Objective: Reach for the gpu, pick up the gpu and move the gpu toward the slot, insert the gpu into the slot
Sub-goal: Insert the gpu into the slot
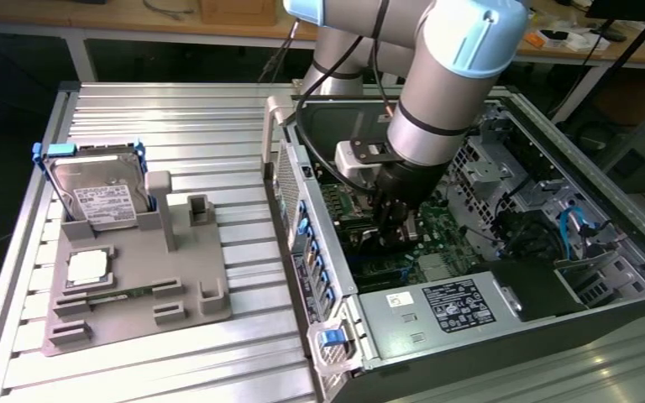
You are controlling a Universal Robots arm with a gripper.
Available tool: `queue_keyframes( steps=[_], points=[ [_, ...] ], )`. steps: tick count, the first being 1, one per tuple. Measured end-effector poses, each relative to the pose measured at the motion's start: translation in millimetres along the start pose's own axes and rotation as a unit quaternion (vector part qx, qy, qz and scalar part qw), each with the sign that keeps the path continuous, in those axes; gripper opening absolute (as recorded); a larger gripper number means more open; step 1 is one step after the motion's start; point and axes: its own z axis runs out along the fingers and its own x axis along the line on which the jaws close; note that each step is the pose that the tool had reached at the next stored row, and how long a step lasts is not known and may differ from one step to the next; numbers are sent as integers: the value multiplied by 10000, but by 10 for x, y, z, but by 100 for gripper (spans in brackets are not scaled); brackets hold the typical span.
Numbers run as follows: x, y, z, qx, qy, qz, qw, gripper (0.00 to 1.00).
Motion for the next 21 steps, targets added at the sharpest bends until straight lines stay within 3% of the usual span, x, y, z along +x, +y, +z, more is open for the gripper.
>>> queue_keyframes(
  steps=[7,11,12,13,21],
  points=[
    [-3,-1,28,-8,17,0,10000,27],
    [-8,-4,35,-20,45,0,10000,27],
    [-13,-5,-1,-28,58,0,10000,27],
    [-18,-8,-57,-16,37,1,10000,27],
    [-9,-5,-65,-22,47,0,10000,27]
  ],
)
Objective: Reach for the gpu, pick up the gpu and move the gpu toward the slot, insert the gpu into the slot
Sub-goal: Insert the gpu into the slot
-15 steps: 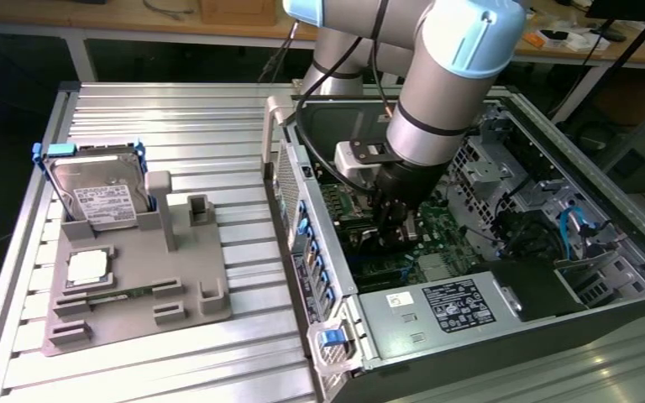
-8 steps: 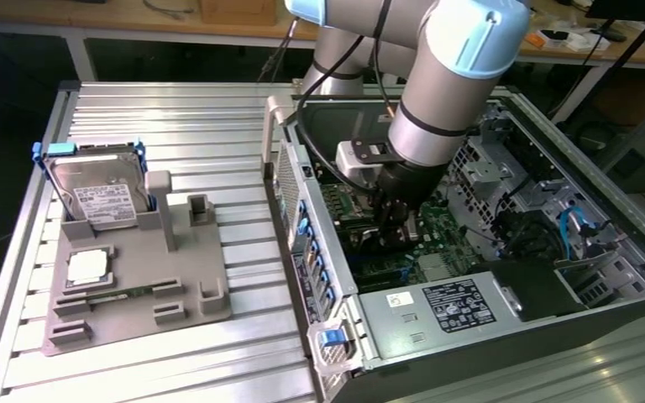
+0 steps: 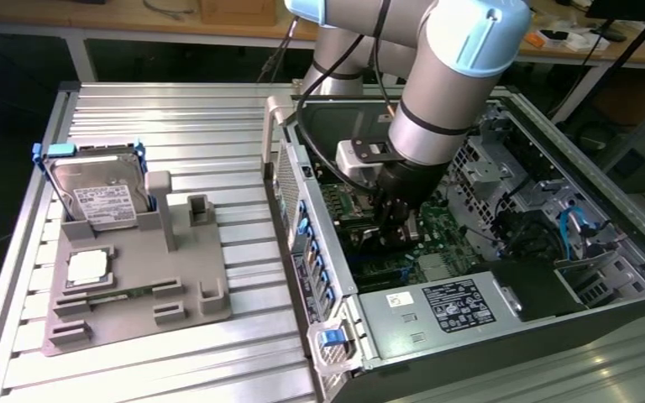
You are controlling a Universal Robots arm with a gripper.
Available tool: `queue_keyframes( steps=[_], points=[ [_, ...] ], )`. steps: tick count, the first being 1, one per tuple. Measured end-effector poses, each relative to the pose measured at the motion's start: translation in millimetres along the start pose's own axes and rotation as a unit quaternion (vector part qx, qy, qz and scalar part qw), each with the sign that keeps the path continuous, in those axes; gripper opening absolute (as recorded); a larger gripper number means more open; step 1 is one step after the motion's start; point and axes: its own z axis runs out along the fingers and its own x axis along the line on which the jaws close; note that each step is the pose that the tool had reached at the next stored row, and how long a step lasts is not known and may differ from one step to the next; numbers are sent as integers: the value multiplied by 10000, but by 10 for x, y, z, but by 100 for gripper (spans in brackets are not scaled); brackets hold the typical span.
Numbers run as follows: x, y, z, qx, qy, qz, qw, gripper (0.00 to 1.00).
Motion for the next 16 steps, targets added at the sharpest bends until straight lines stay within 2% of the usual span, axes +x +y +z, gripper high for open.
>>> queue_keyframes(
  steps=[16],
  points=[
    [0,0,0,0,0,0,10000,27]
  ],
)
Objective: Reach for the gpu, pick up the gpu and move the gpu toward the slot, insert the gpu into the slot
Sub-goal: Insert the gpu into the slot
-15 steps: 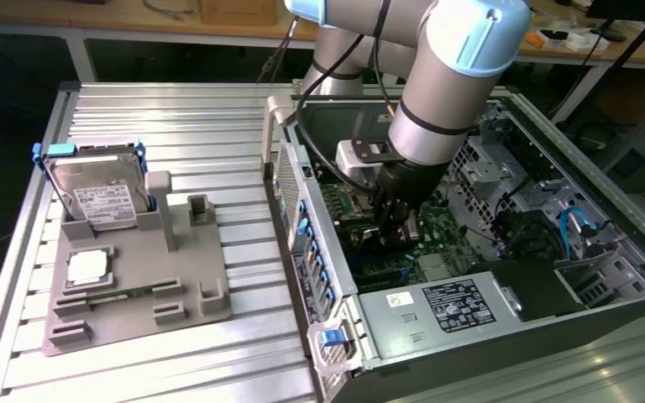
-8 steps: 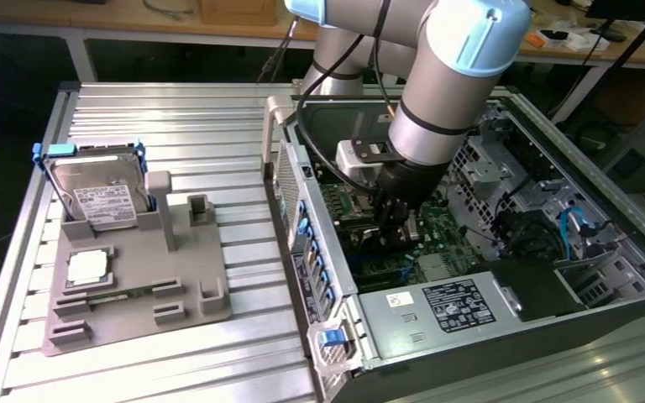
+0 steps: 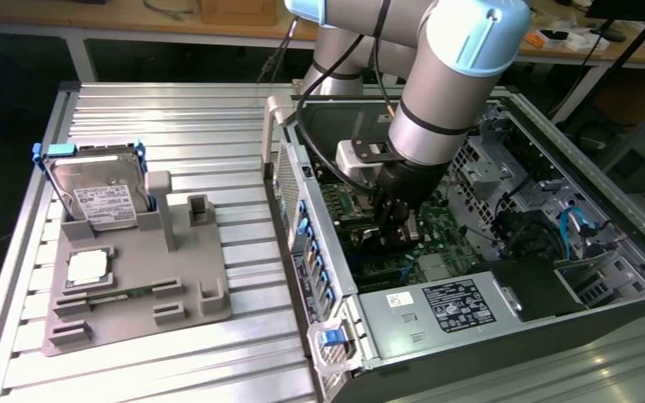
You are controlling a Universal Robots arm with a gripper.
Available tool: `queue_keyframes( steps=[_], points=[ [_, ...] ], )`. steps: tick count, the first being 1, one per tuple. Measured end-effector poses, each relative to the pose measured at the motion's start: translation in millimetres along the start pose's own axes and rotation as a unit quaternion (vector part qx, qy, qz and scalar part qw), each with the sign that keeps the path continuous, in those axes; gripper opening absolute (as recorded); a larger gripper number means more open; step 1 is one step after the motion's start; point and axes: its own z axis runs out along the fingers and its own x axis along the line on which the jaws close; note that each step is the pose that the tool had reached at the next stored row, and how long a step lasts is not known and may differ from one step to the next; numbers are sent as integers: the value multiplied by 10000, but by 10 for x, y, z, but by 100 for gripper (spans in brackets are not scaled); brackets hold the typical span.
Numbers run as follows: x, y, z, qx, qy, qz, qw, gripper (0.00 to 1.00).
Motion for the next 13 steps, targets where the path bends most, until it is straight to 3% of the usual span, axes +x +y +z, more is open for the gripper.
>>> queue_keyframes(
  steps=[13],
  points=[
    [0,0,0,0,0,0,10000,27]
  ],
)
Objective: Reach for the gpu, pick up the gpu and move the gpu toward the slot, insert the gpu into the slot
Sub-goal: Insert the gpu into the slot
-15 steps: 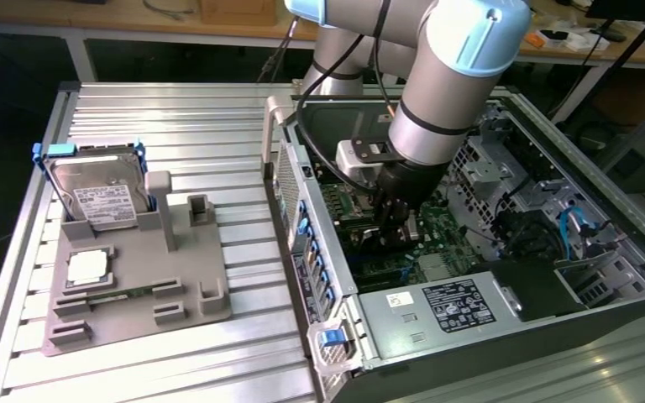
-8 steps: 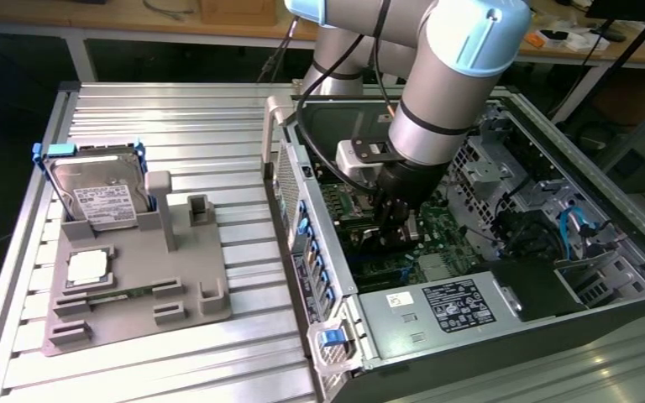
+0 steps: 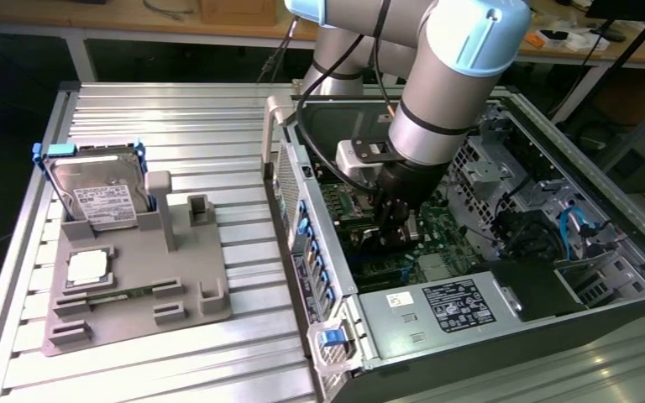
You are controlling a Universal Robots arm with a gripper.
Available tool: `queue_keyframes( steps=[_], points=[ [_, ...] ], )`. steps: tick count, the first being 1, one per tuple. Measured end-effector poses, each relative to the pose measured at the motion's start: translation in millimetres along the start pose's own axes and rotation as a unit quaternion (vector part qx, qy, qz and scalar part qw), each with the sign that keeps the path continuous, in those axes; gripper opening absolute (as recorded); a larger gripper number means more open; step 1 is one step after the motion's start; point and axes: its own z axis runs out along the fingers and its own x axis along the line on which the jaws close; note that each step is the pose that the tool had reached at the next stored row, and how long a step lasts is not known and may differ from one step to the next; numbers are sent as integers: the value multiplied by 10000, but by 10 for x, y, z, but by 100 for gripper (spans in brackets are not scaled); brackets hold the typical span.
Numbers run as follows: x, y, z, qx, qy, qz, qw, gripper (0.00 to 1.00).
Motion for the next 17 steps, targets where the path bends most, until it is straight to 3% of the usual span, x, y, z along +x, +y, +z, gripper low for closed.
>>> queue_keyframes(
  steps=[17],
  points=[
    [0,0,0,0,0,0,10000,27]
  ],
)
